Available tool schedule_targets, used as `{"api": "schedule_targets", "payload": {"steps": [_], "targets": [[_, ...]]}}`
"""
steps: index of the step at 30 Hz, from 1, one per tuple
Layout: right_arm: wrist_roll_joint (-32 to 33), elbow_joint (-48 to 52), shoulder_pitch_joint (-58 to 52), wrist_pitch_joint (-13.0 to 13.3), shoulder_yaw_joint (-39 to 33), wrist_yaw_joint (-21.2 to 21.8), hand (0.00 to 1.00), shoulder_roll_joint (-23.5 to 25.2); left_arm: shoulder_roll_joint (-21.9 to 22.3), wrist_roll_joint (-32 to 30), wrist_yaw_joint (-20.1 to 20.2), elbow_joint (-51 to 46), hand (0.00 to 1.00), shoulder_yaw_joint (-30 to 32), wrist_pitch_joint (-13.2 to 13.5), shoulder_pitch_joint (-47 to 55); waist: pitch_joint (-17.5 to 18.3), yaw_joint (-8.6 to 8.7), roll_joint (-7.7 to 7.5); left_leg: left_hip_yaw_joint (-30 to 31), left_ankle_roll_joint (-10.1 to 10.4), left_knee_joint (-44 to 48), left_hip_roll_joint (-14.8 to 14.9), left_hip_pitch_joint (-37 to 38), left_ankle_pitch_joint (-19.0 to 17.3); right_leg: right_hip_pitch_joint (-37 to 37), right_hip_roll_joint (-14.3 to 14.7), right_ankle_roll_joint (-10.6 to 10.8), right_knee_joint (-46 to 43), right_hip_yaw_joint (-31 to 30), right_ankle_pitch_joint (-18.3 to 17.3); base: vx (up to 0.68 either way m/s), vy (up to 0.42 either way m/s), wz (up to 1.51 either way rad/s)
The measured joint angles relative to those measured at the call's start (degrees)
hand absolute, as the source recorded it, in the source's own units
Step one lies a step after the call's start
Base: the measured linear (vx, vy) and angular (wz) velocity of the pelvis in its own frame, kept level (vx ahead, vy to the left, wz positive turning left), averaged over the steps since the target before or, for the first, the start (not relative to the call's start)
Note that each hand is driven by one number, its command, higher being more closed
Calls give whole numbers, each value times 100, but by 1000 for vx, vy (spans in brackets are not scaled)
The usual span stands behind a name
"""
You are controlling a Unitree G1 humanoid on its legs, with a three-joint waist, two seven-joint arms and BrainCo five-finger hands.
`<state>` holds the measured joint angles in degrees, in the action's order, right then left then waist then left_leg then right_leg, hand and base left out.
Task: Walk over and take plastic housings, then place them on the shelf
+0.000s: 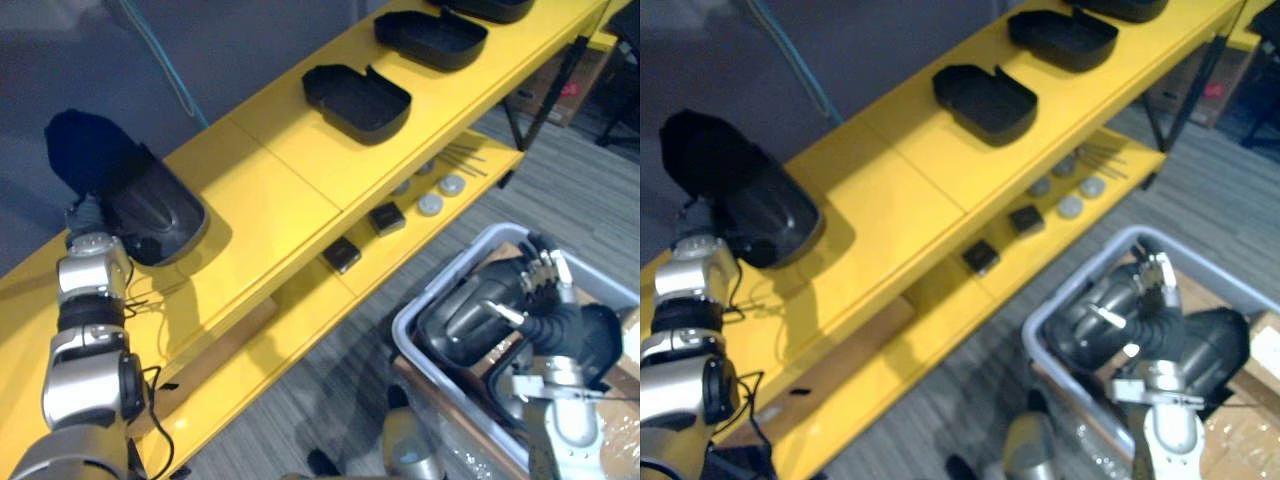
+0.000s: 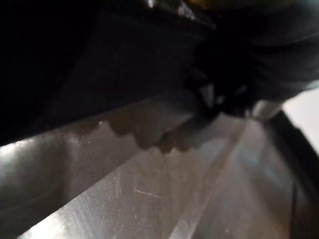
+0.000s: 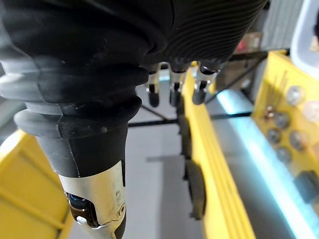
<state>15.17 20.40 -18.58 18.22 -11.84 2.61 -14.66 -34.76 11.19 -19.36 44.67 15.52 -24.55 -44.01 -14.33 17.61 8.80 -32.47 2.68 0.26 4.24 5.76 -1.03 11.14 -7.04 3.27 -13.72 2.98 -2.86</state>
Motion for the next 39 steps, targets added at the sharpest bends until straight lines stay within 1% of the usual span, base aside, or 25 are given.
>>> {"api": "schedule_targets", "payload": {"steps": [2,5,9,11,12,14,17,19,22,23,24,25,26,27,29,31,32,33,34,35,36,37,38,39], "targets": [[32,0,-22,-2,20,28,0,-52,30,-30,131,3,100,0,-63,151,-2,40,5,-38,0,2,0,11,0,13,2,12,-11,-16,-17,-19,6,-5],[108,0,-23,-3,11,110,0,-142,31,-48,310,197,100,-12,-64,185,-40,59,25,-130,0,2,-5,-1,0,84,6,13,-62,-68,-17,-12,3,-11],[215,0,-31,-5,12,178,0,-246,33,-99,661,272,100,-58,-135,261,-124,120,74,-137,-1,2,-10,4,-1,94,9,16,-87,-96,-15,0,0,0],[222,0,-16,-5,11,232,0,-303,33,-97,709,273,100,-66,-169,332,-146,153,104,-138,-1,2,-17,5,-1,95,4,20,-88,-105,-13,0,0,0],[223,0,-20,-5,11,245,0,-330,33,-97,733,311,0,-103,-174,384,-157,165,119,-138,0,6,-18,4,-1,104,-3,13,-123,-107,-18,0,0,0],[223,0,-21,-5,9,254,0,-367,33,-90,827,468,0,-121,-192,409,-160,181,114,-136,2,11,-34,1,-2,170,-26,-3,-244,-110,-77,0,0,0],[263,0,-13,-15,1,264,0,-422,35,34,821,529,0,-230,-188,535,-186,188,106,-136,6,13,-57,-2,-5,255,-65,-2,-411,-111,-166,0,0,0],[282,-1,-21,-72,-17,295,0,-504,66,207,806,592,0,-252,-182,592,-200,198,106,-136,14,14,-87,6,-11,293,-104,24,-518,-119,-196,5,1,2],[333,0,-6,-80,10,401,0,-522,188,397,399,599,0,-225,-142,607,-234,200,107,-146,17,10,-96,-6,-14,320,-106,36,-546,-138,-193,0,0,0],[332,0,-6,-80,15,405,0,-522,189,539,186,589,0,-194,-70,608,-235,200,105,-167,17,10,-96,-43,-15,367,-106,48,-554,-143,-199,0,0,0],[332,0,11,-80,19,403,0,-523,202,692,-65,528,0,-38,69,609,-236,202,104,-229,15,11,-96,-107,-17,452,-106,52,-568,-156,-198,-18,-5,-3],[333,1,24,-80,27,399,0,-523,202,693,-155,472,0,23,115,615,-238,202,103,-269,10,12,-96,-151,-20,503,-105,60,-579,-161,-191,0,0,0],[333,1,46,-80,58,386,0,-529,218,710,-366,386,0,97,247,615,-264,215,84,-278,8,12,-95,-194,-22,552,-103,74,-588,-168,-176,0,0,0],[333,2,52,-80,86,378,0,-533,245,820,-506,352,0,165,332,615,-280,214,68,-293,11,15,-91,-193,-32,560,-99,73,-597,-175,-175,0,0,0],[333,87,55,-79,140,371,0,-556,357,1116,-924,321,0,237,590,618,-287,196,62,-433,17,27,-77,-187,-82,588,-86,81,-621,-209,-170,-8,-3,-8],[335,152,75,-72,169,365,0,-557,378,1189,-1092,314,0,241,729,618,-299,206,56,-451,20,35,-80,-184,-105,588,-86,78,-622,-227,-157,7,8,-8],[334,171,81,-55,241,357,0,-557,381,1383,-1294,227,0,311,979,616,-317,211,30,-489,24,55,-80,-189,-138,588,-79,77,-632,-263,-143,10,9,-12],[334,171,65,-52,275,356,0,-551,382,1447,-1453,128,0,416,1204,610,-321,211,23,-521,31,85,-76,-191,-178,588,-76,78,-662,-284,-133,17,11,-13],[334,171,45,-49,286,350,0,-549,380,1518,-1534,73,0,457,1298,595,-321,208,23,-535,32,102,-76,-189,-196,586,-78,71,-669,-292,-125,32,16,-8],[333,170,-4,-16,321,352,0,-539,380,1576,-1745,-69,0,458,1596,566,-321,210,23,-544,30,132,-80,-185,-215,576,-96,79,-687,-296,-115,43,23,0],[329,169,-68,101,348,351,0,-502,378,1607,-1958,-225,0,457,2007,507,-321,213,23,-541,30,125,-89,-182,-216,566,-103,79,-692,-296,-114,47,27,4],[326,169,-99,165,350,351,0,-473,374,1602,-2071,-316,0,457,2168,461,-321,206,23,-533,30,120,-92,-182,-215,563,-106,79,-692,-293,-114,42,21,8],[326,168,-128,245,348,352,0,-422,355,1567,-2282,-480,0,458,2464,363,-321,202,24,-511,31,106,-98,-173,-214,546,-113,79,-691,-280,-114,39,13,12],[327,164,-141,320,346,352,0,-373,346,1518,-2447,-640,0,456,2675,245,-320,207,24,-460,31,96,-98,-141,-213,481,-123,78,-674,-235,-116,32,6,13]]}}
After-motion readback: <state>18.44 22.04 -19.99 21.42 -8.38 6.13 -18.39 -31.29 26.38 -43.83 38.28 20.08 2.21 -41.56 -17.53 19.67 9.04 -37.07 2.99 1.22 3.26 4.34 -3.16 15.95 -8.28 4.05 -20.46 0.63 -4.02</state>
